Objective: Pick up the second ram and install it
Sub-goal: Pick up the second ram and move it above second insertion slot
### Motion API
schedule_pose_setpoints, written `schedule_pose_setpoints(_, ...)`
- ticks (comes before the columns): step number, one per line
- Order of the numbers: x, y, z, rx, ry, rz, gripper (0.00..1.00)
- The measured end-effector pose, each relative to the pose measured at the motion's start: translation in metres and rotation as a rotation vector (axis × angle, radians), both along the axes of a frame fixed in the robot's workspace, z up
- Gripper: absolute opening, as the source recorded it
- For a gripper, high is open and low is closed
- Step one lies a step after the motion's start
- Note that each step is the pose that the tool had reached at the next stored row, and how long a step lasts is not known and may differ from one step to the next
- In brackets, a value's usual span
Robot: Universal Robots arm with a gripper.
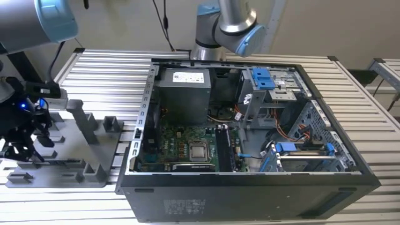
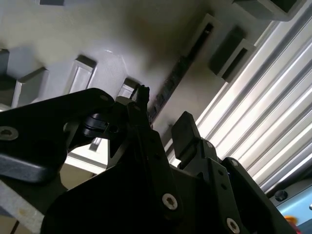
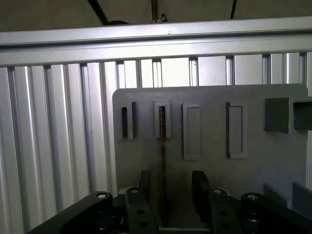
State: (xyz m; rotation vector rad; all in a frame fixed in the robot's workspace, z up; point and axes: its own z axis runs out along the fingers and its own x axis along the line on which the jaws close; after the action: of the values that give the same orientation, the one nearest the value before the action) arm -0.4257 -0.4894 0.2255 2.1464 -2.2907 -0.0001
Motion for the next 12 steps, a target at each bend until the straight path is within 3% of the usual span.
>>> schedule_pose_setpoints(12,-0.0022,0.0000,-0.0180,0.0001,-0.0026,0.009,0.48)
